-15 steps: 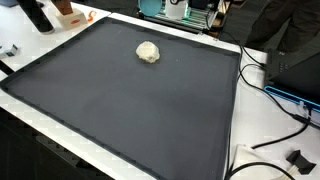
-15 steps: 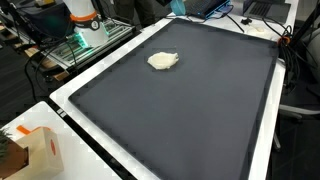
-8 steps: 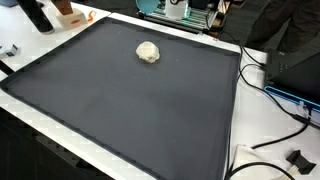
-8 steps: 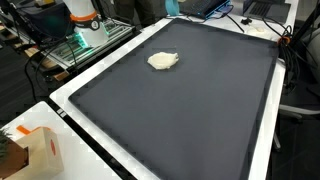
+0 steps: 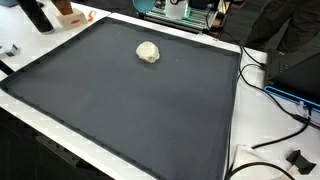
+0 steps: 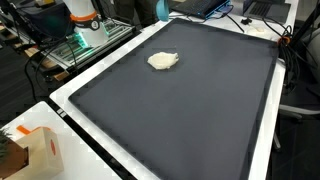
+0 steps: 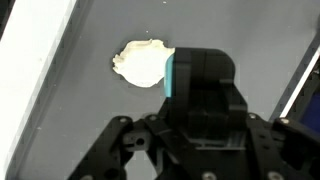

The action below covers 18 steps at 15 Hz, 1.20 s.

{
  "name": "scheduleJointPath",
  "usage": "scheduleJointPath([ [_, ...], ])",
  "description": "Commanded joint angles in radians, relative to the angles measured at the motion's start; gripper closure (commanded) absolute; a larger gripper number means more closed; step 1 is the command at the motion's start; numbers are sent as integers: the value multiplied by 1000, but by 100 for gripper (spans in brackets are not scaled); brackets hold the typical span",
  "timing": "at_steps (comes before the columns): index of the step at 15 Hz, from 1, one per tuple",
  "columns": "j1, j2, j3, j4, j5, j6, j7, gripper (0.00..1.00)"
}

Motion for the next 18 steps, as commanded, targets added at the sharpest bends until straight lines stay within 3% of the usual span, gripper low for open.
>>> scheduleJointPath([
  [1, 9, -19, 23, -3, -110, -15, 86, 75],
  [4, 12, -17, 45, 10, -197, -39, 147, 75],
  [5, 29, 1, 15, 7, -152, -8, 104, 75],
  [6, 31, 1, 17, 7, -158, -8, 110, 50],
  [12, 33, 6, 12, 7, -157, -8, 109, 50],
  [13, 36, 19, 0, 11, -146, -8, 78, 75],
  [18, 82, 109, -135, 18, 60, -19, -352, 75],
])
